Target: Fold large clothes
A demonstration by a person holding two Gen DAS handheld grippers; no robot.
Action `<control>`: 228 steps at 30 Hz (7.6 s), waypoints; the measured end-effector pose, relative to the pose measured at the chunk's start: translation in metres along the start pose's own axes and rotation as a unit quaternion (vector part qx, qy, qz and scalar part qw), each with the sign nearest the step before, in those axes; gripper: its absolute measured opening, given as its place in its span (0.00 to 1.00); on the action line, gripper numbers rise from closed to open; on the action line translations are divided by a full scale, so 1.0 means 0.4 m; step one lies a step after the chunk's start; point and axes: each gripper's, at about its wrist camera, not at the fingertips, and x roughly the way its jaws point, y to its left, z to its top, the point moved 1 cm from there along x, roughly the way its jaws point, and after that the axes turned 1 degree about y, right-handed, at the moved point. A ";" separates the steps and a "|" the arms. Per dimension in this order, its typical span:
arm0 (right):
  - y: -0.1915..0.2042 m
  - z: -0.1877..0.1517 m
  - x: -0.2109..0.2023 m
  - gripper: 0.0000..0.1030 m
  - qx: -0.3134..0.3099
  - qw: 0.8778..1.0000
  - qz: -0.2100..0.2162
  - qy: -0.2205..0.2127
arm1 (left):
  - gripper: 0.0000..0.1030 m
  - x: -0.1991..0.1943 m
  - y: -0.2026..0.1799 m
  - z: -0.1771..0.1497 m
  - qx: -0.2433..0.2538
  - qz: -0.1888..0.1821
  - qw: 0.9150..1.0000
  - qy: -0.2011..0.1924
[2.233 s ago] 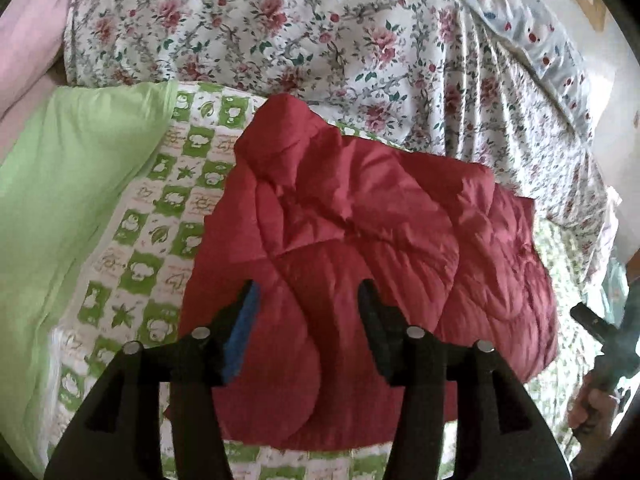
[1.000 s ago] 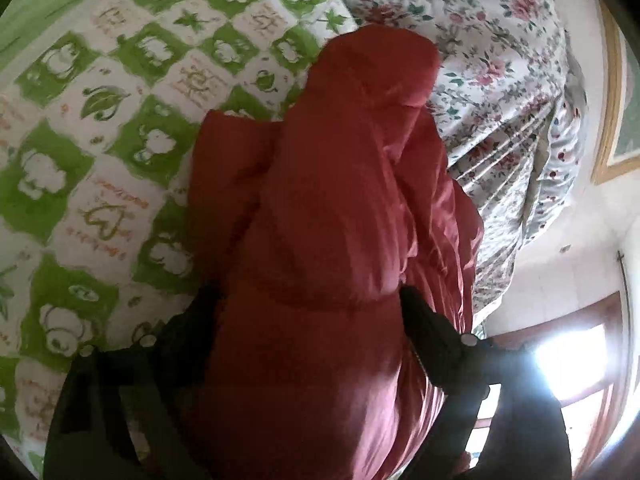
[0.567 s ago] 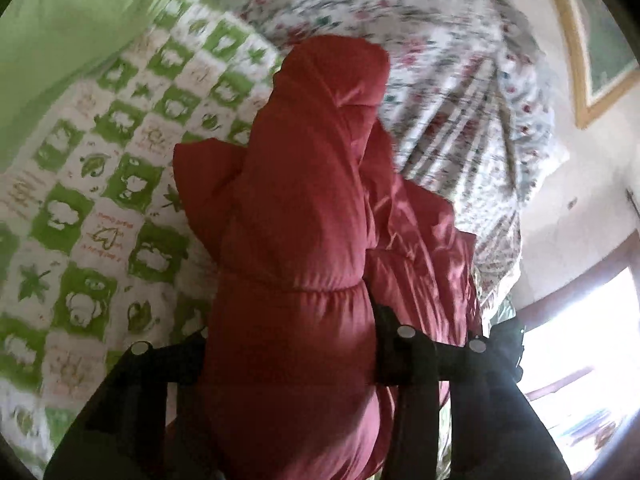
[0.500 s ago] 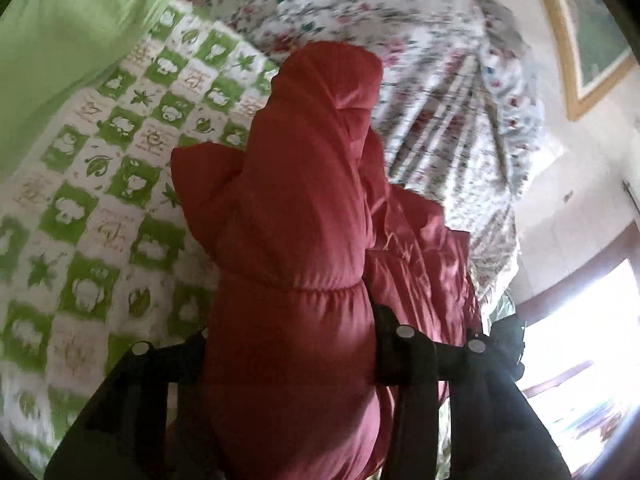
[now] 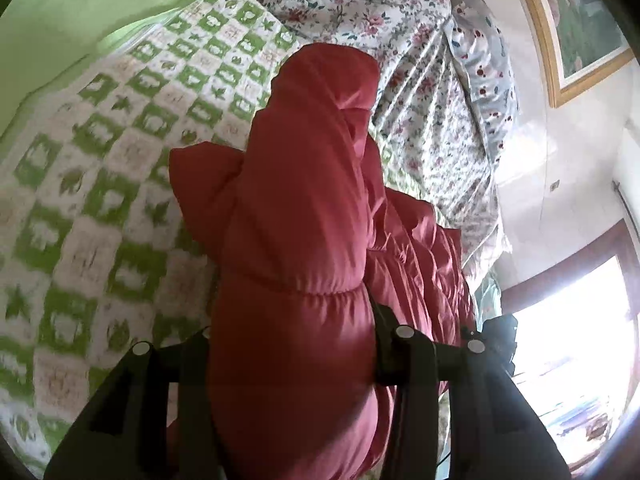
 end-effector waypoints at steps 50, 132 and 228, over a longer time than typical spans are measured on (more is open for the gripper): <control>-0.031 -0.082 -0.014 0.83 0.004 0.988 -0.135 -0.081 | 0.67 -0.071 -0.183 -0.140 0.144 0.197 0.966 -0.085; 0.142 0.126 0.259 0.82 -0.135 0.945 -0.294 -0.042 | 0.71 0.202 -0.245 -0.043 0.182 0.278 0.943 -0.005; 0.249 -0.164 0.191 0.95 -0.188 0.928 -0.317 -0.048 | 0.85 0.210 -0.244 -0.188 0.180 0.319 0.930 -0.006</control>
